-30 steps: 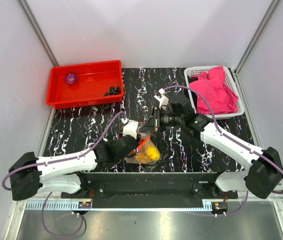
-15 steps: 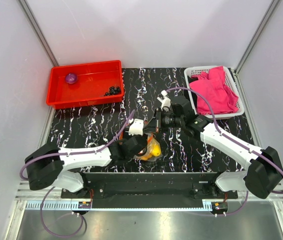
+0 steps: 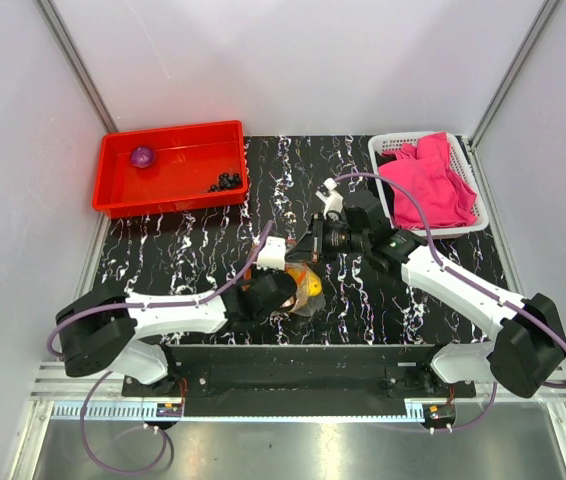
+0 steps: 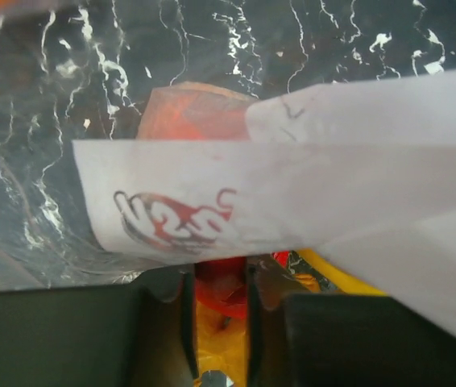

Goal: Open the zip-top bag and remove the fake food

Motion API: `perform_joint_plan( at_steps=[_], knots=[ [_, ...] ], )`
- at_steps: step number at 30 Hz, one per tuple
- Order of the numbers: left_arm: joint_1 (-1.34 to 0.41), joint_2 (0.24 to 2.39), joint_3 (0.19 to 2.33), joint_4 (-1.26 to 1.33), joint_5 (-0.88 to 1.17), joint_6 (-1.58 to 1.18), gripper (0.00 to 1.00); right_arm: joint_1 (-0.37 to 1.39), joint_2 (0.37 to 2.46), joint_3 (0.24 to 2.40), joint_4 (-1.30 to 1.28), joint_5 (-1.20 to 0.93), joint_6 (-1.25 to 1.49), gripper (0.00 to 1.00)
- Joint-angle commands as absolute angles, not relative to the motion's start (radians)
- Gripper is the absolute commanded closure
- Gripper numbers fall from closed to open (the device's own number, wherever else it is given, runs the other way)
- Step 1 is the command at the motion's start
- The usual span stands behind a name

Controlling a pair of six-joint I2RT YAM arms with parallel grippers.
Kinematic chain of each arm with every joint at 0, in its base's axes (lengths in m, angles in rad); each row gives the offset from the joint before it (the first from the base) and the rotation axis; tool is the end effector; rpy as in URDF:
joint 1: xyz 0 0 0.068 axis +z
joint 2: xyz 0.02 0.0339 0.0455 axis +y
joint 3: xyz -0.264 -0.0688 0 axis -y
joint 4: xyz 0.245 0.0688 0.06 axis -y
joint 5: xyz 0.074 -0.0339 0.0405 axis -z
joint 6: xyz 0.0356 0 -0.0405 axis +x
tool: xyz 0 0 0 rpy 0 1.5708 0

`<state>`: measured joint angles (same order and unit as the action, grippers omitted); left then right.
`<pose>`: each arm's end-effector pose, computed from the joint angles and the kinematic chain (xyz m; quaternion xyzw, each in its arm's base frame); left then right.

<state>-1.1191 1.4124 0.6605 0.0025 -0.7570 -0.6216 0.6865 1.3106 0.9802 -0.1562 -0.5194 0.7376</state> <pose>0.1405 -0.2335 0.1826 0.0668 0.8620 -0.0653 0.4982 0.2178 0.2013 0.2968 -0.1113 0.8310 0.4923 0.2337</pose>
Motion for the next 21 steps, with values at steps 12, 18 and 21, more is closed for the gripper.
perform_joint_plan(
  at_steps=[12, 18, 21],
  knots=[
    [-1.112, 1.109, 0.637, -0.143, -0.505, -0.568, 1.0, 0.713, 1.278, 0.976, -0.192, -0.568, 0.632, 1.0],
    [-1.114, 1.0, 0.679, -0.213, -0.453, -0.574, 1.0, 0.713, 1.273, 0.963, -0.241, -0.531, 0.58, 1.0],
    [-1.112, 0.959, 0.702, -0.244, -0.434, -0.586, 1.0, 0.713, 1.266, 0.948, -0.244, -0.529, 0.575, 1.0]
  ],
)
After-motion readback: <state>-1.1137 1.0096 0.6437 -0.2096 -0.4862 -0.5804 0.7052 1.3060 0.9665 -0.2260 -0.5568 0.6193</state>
